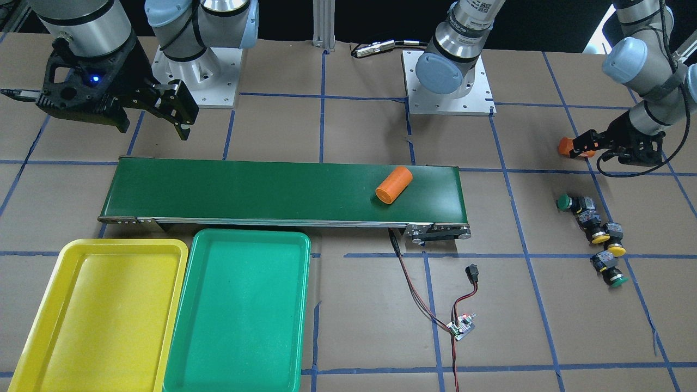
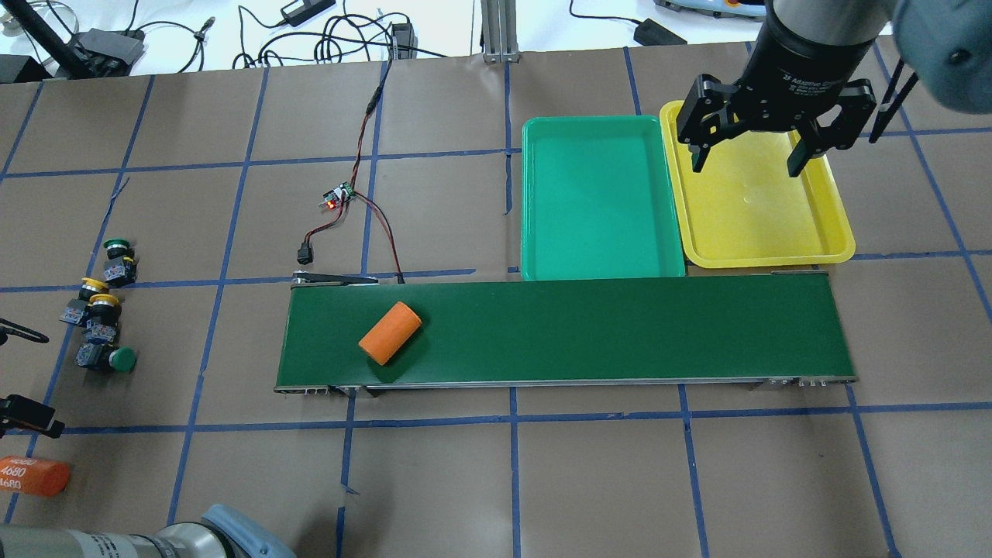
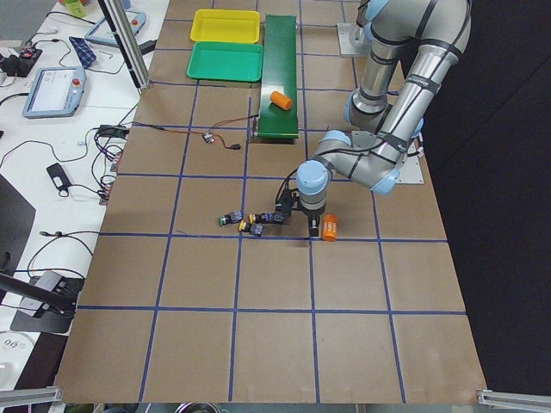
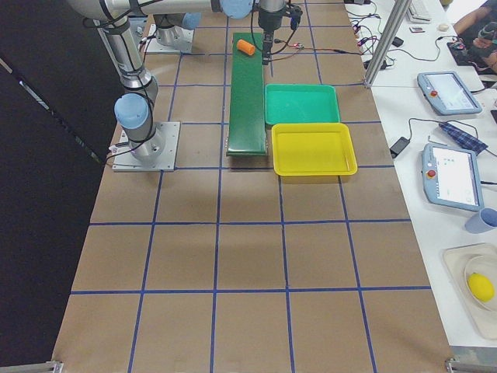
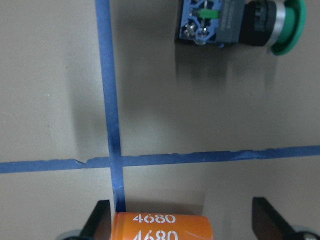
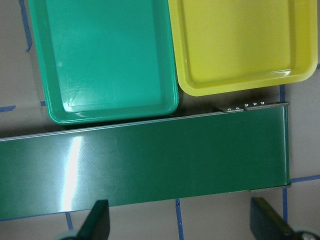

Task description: Sort buttons by color to trays

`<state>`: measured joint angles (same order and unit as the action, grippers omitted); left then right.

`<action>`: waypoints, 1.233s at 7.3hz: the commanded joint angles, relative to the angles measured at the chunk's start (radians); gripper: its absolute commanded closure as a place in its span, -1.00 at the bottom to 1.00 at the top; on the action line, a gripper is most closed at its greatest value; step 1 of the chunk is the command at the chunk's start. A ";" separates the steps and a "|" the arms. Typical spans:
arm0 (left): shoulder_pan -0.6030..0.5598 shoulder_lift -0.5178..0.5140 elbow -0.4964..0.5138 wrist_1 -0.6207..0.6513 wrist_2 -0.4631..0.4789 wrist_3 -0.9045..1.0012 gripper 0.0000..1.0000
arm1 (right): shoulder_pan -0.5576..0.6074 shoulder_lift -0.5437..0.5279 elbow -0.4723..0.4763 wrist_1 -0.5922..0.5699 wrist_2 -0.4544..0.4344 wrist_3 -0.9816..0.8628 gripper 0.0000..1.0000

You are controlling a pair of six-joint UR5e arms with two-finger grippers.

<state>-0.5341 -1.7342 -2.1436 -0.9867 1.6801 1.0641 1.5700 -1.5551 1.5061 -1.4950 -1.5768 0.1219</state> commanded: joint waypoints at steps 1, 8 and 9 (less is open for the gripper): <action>0.042 -0.018 -0.004 0.002 0.020 0.065 -1.00 | 0.001 0.001 0.003 0.001 0.000 0.001 -1.00; 0.045 -0.071 -0.039 0.000 0.113 0.063 -1.00 | 0.001 0.001 0.003 -0.007 0.001 -0.001 -1.00; 0.045 -0.073 -0.038 0.000 0.113 0.065 -1.00 | 0.001 0.000 0.003 -0.005 0.001 -0.001 -1.00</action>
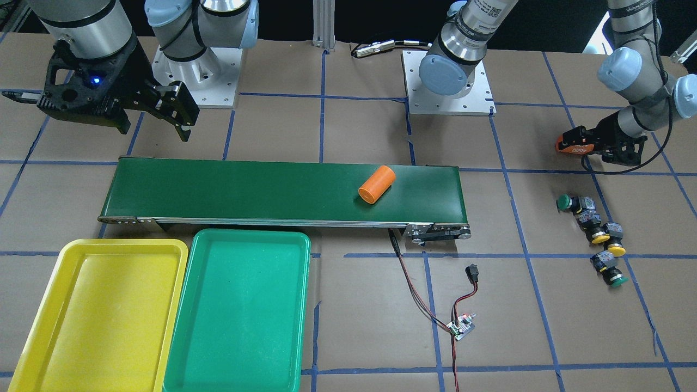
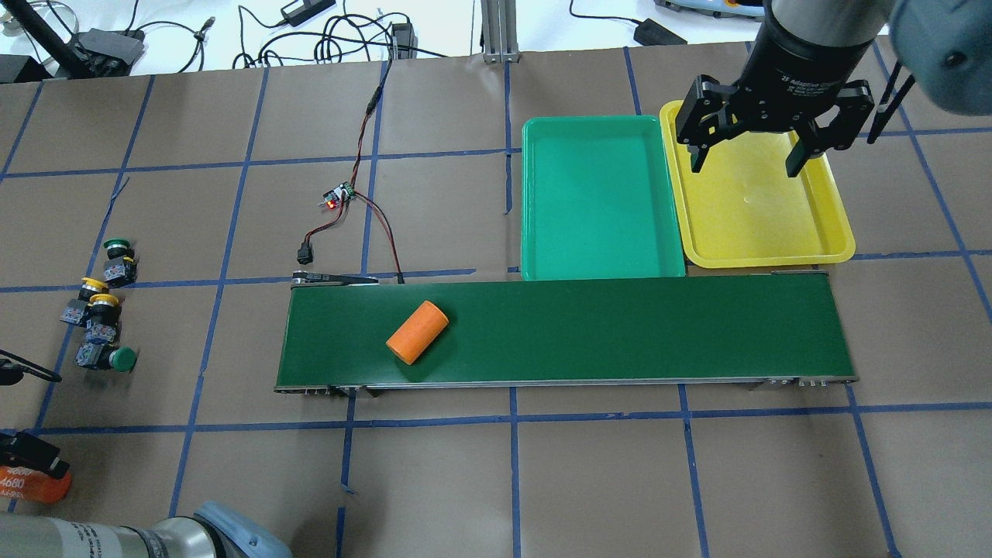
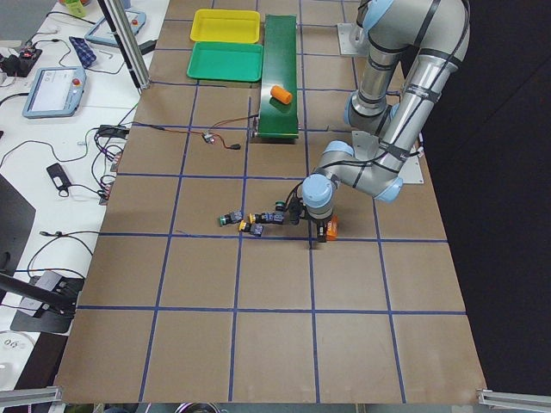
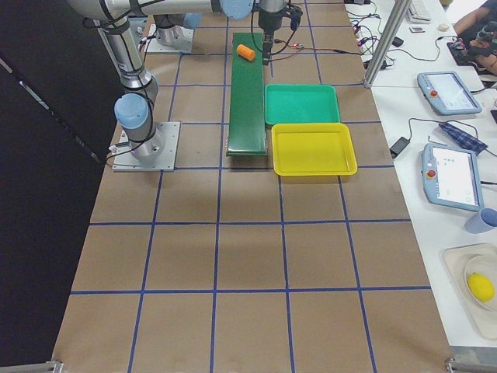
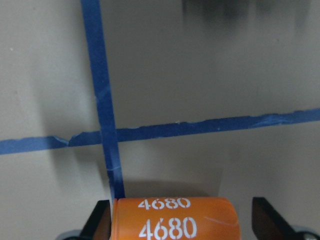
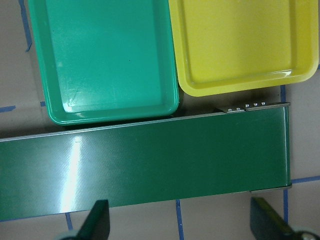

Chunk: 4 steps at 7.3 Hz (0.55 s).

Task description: Sort buttons by color to trays

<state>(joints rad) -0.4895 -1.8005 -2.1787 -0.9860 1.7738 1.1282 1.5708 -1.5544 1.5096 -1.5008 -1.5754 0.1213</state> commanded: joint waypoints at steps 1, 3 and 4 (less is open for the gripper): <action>0.000 -0.007 -0.004 0.000 0.010 0.014 -0.91 | 0.002 -0.004 0.000 0.002 0.000 0.000 -1.00; 0.003 0.004 -0.003 -0.005 0.015 0.171 0.79 | 0.000 -0.006 0.000 0.002 0.000 0.000 -1.00; -0.004 0.027 0.000 -0.031 0.018 0.165 1.00 | 0.003 -0.007 0.000 0.002 0.002 0.000 -1.00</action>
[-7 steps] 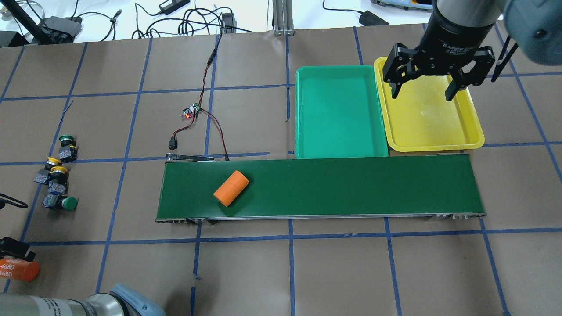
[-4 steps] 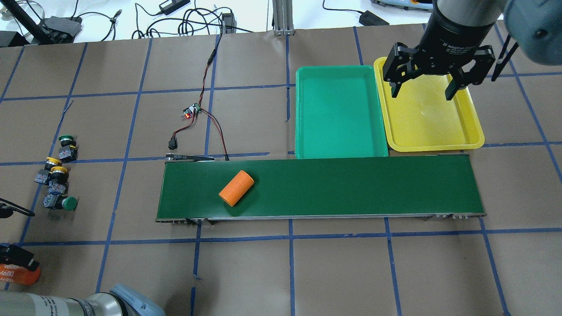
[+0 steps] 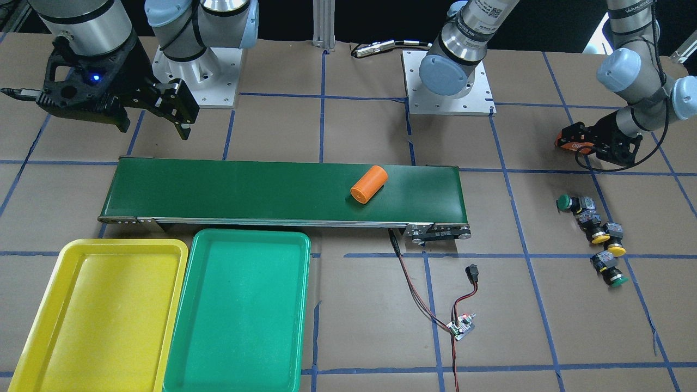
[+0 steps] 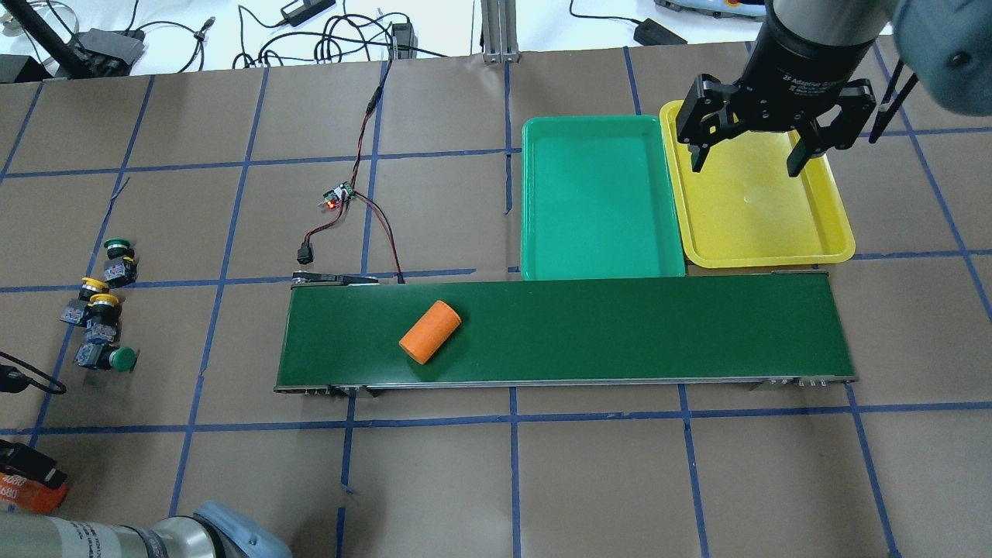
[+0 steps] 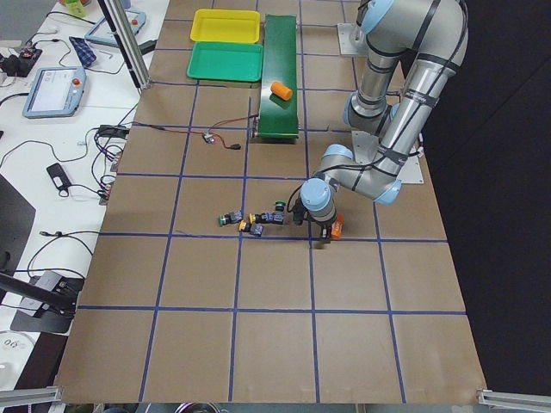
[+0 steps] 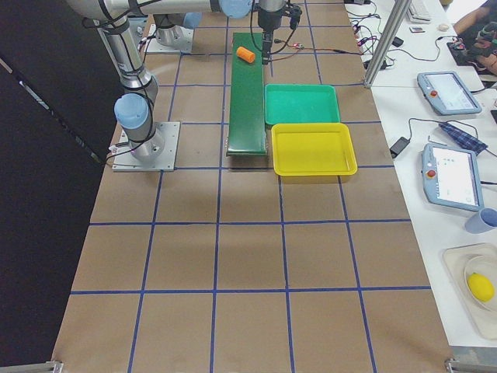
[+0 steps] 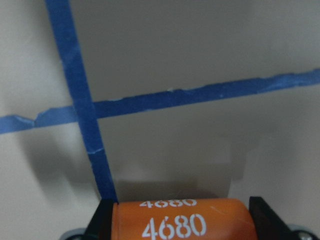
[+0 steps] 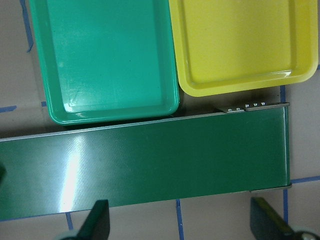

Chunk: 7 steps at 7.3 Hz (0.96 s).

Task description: Sort buttons by color to trays

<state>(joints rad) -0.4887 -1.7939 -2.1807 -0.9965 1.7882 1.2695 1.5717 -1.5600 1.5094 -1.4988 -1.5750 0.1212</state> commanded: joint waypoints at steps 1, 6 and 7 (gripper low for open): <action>-0.022 0.042 0.018 -0.060 -0.016 -0.007 1.00 | 0.004 -0.002 0.000 0.002 0.001 0.000 -1.00; -0.422 0.153 0.221 -0.237 -0.278 -0.541 1.00 | -0.002 -0.003 0.000 0.003 0.000 0.000 -1.00; -0.544 0.151 0.261 -0.235 -0.280 -0.671 1.00 | 0.001 -0.005 0.000 0.002 0.000 0.000 -1.00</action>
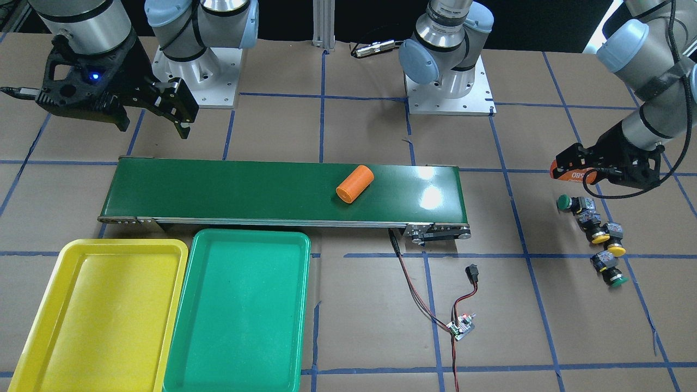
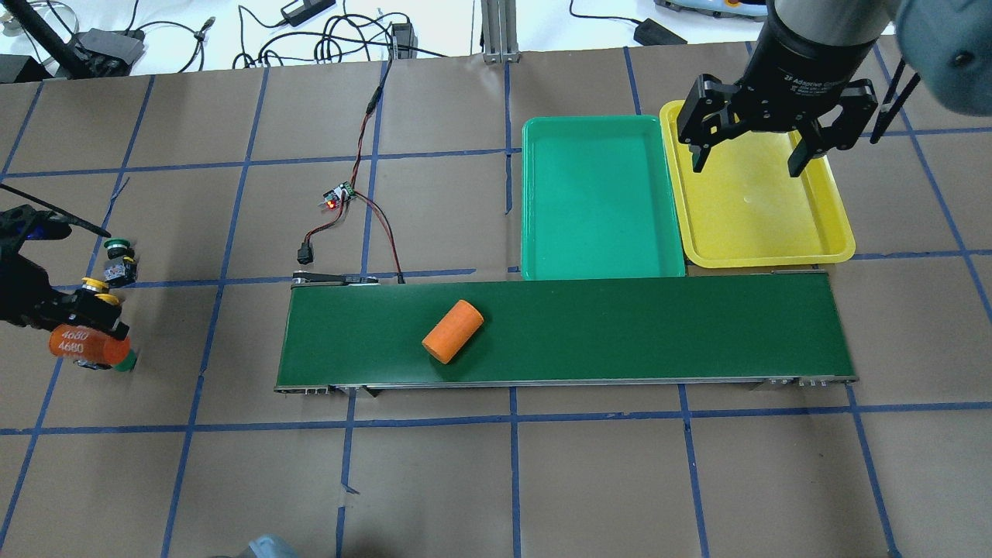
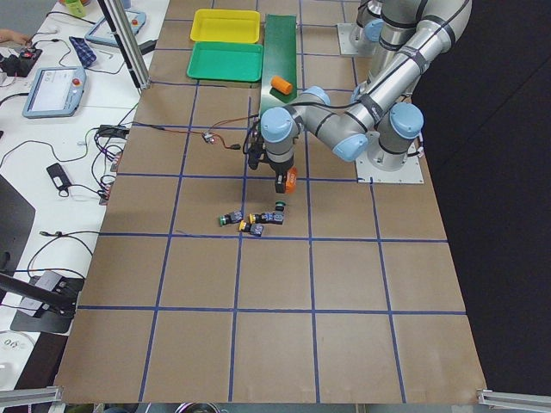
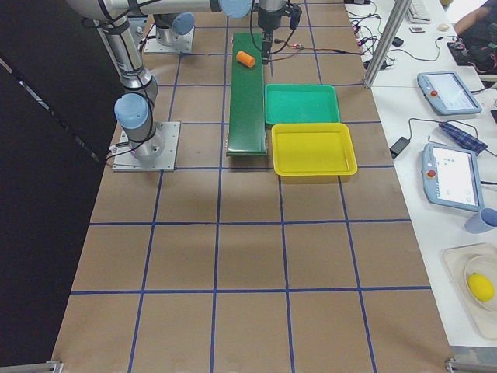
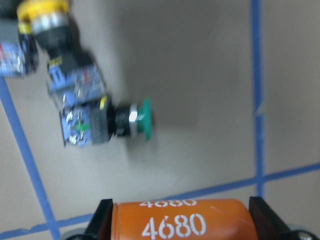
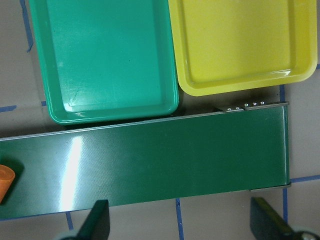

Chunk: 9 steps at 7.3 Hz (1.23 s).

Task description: Sort buttons by color to trays

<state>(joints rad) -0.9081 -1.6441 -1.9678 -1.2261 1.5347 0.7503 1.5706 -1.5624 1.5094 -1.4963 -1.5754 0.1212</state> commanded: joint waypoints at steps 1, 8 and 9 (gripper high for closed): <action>-0.269 -0.017 0.072 0.002 -0.027 -0.371 1.00 | 0.000 -0.001 0.000 0.001 0.000 0.000 -1.00; -0.730 -0.039 0.003 0.114 -0.048 -0.569 1.00 | 0.000 -0.001 0.000 0.001 0.000 0.000 -1.00; -0.727 -0.048 -0.035 0.122 -0.047 -0.559 1.00 | 0.000 -0.001 0.000 0.001 0.000 0.000 -1.00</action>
<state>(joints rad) -1.6324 -1.6900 -1.9708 -1.1089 1.4868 0.1276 1.5706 -1.5632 1.5094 -1.4961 -1.5754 0.1212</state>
